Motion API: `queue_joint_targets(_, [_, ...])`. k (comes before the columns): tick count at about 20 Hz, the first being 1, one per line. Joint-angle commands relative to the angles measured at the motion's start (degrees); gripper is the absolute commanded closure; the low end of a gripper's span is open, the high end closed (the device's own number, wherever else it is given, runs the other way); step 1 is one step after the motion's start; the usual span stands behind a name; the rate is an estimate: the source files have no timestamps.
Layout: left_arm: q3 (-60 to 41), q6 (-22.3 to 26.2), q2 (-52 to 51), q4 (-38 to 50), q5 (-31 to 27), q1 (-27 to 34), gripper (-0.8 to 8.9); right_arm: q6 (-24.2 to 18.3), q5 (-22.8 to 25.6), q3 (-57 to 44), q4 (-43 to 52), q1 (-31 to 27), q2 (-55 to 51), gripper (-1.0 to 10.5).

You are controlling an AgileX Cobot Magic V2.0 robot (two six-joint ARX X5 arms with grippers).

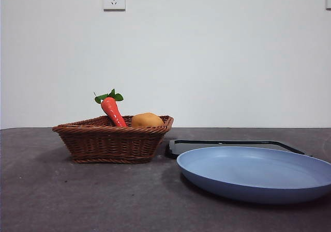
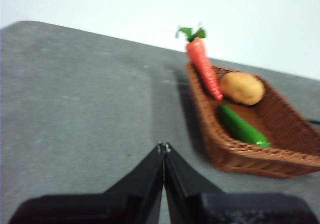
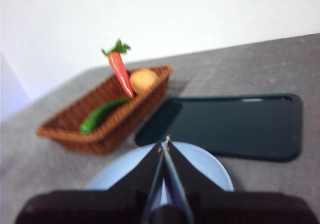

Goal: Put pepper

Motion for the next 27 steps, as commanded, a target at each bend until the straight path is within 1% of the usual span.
queue_joint_targets(1, [0.79, -4.52, -0.22, 1.07, 2.16, 0.15, 8.07, 9.18, 0.63, 0.55, 2.91, 0.07, 0.13, 9.4])
queue_joint_targets(2, [1.51, -5.44, -0.22, 1.01, 2.62, 0.15, 8.07, 10.27, 1.49, 1.25, 3.23, 0.07, 0.59, 9.4])
queue_joint_targets(4, [3.23, -6.16, -0.20, 0.85, 3.67, 0.15, 8.07, 10.97, 1.90, 2.93, 3.34, 0.07, 1.79, 9.4])
queue_joint_targets(8, [8.41, -6.34, 1.07, -1.86, 4.72, 0.15, 8.07, 11.06, 1.84, 7.52, 3.28, 0.07, 6.38, 9.4])
queue_joint_targets(11, [13.09, -6.19, 4.24, -4.70, 5.29, 0.15, 8.07, 11.06, 1.42, 11.82, 2.84, 0.09, 11.39, 9.4])
queue_joint_targets(13, [16.15, -5.68, 7.10, -6.05, 7.52, 0.15, 8.07, 10.86, 1.27, 15.37, 0.39, 0.09, 14.84, 9.4])
queue_joint_targets(15, [19.30, -4.55, 10.47, -7.63, 9.79, 0.15, 8.07, 8.74, 1.20, 19.67, -4.31, 0.09, 18.36, 9.4])
queue_joint_targets(20, [27.82, 1.20, 19.93, -13.70, 16.15, 0.15, 8.07, -0.11, 1.22, 32.00, -19.85, 0.11, 26.97, 9.4])
queue_joint_targets(24, [34.95, 6.60, 27.74, -20.70, 21.92, 0.15, 8.07, -7.61, 1.29, 41.42, -32.76, 0.13, 33.05, 9.4])
queue_joint_targets(27, [39.74, 9.68, 32.35, -26.97, 25.03, 0.09, 8.07, -12.31, 1.46, 47.32, -41.81, 0.13, 37.05, 9.4])
